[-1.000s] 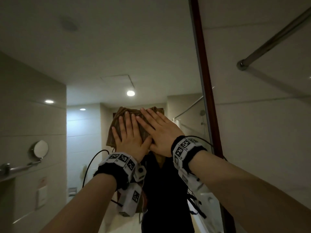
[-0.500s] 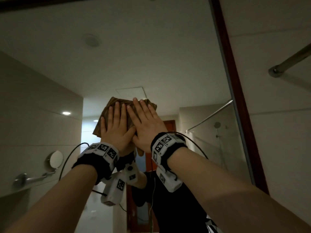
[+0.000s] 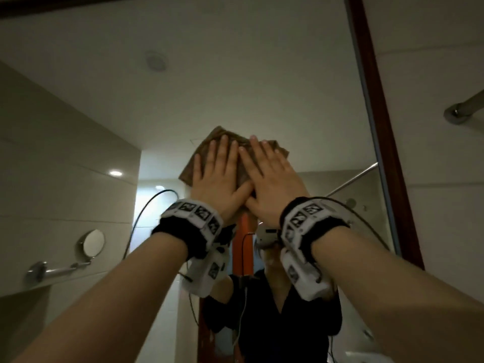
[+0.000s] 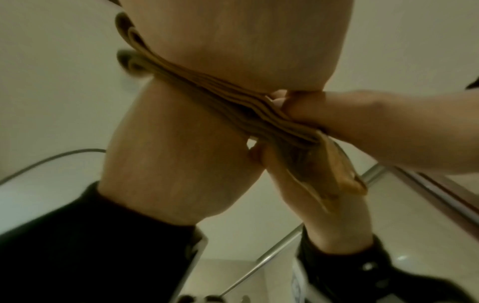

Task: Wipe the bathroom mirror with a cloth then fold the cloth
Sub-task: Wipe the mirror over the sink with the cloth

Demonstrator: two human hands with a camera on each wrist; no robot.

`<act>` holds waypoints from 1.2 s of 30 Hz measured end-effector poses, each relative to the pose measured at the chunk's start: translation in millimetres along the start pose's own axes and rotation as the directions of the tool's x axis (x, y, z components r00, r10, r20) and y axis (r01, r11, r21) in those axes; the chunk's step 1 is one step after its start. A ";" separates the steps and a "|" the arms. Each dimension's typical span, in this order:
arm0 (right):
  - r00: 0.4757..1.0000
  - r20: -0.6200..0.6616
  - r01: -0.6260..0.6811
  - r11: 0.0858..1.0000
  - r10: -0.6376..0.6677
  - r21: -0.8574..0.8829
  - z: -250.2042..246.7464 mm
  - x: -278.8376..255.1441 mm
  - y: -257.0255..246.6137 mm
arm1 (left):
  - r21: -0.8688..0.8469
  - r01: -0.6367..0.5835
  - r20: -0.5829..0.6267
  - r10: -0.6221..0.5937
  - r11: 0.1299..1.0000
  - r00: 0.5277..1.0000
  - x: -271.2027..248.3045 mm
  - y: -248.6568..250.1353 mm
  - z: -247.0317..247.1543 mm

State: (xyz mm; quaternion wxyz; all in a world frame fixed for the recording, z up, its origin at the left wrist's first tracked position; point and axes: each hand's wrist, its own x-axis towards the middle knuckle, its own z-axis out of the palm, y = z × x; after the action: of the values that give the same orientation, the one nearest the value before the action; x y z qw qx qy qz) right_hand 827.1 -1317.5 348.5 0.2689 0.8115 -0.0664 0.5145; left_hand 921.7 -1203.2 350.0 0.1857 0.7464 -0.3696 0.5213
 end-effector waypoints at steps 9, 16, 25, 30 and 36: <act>0.963 -0.003 -0.271 0.962 0.271 -0.031 -3.4 -73.3 111.7 | -0.007 -0.257 -0.055 0.256 0.966 0.965 32.1 136.7 18.6; 0.933 -0.001 -0.359 0.933 0.359 -0.029 1.7 -64.5 82.2 | 0.003 -0.316 -0.015 0.316 0.949 0.948 33.5 110.5 14.7; 0.983 0.063 -0.167 0.985 0.170 -0.049 -8.6 -28.3 62.7 | 0.044 -0.158 0.057 0.156 0.986 0.986 41.3 64.5 1.4; 0.990 0.068 -0.121 0.992 0.124 -0.046 -15.2 -39.0 90.3 | -0.003 -0.116 0.010 0.116 0.993 0.993 34.5 97.0 8.1; 0.983 0.047 -0.174 0.982 0.177 -0.075 -8.2 -83.6 122.8 | -0.014 -0.177 -0.027 0.177 0.984 0.984 19.0 148.5 24.6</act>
State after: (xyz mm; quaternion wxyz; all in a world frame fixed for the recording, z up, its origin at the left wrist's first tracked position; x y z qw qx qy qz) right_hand 734.7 -1431.4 323.6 0.2490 0.8061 -0.1630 0.5115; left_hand 830.2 -1324.0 341.8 0.1494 0.7025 -0.4362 0.5421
